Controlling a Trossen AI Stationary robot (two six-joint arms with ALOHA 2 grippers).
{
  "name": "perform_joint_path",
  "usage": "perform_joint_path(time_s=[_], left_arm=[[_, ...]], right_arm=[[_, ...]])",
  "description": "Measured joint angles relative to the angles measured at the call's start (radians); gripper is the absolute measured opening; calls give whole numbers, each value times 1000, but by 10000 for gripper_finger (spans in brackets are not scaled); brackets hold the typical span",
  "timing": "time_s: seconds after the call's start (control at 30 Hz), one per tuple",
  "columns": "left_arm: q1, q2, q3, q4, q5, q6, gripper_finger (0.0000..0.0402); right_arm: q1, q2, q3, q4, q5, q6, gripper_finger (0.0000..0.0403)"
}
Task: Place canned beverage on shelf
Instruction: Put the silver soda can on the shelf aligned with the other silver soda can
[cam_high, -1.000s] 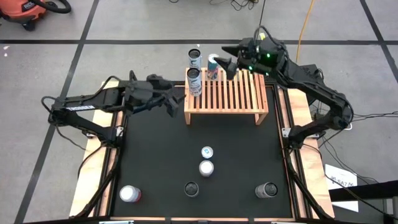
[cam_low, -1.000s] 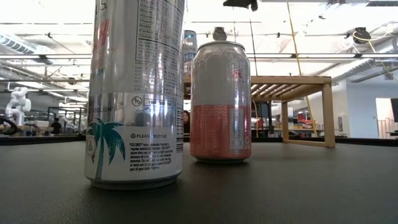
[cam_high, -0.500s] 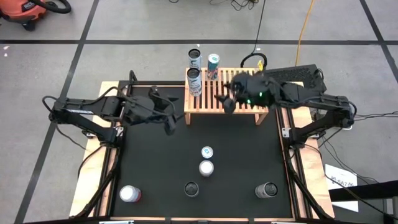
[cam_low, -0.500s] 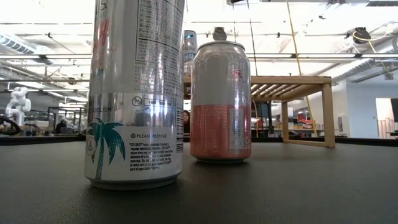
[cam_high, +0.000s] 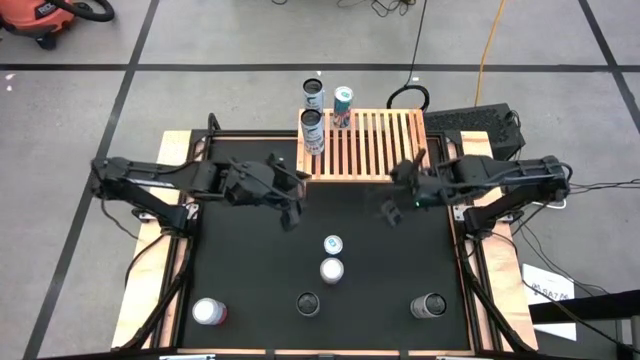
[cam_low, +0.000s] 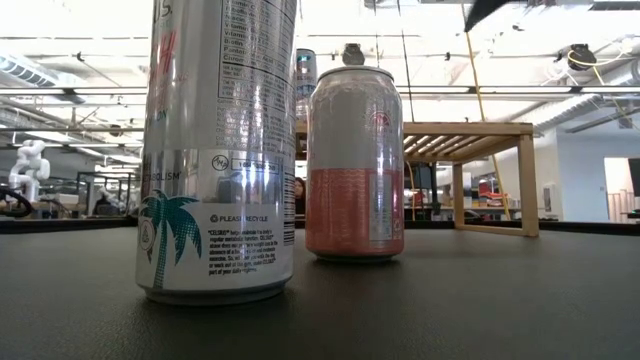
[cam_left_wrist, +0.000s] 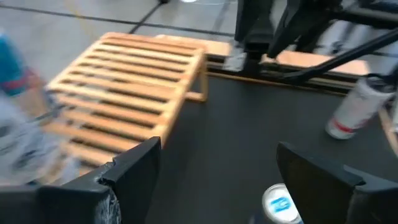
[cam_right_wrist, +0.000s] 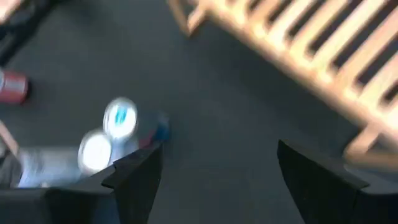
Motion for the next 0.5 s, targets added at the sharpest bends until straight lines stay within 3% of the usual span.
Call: perform_joint_path(time_s=[0.23, 0.37, 0.5], left_arm=[[6, 79, 0, 99, 95, 19, 317], [5, 110, 0, 119, 115, 15, 317], [5, 129, 0, 132, 120, 15, 317]], right_arm=[[130, 0, 0, -70, -133, 188, 304], [206, 0, 0, -103, -148, 281, 304], [282, 7, 0, -116, -229, 303, 304]])
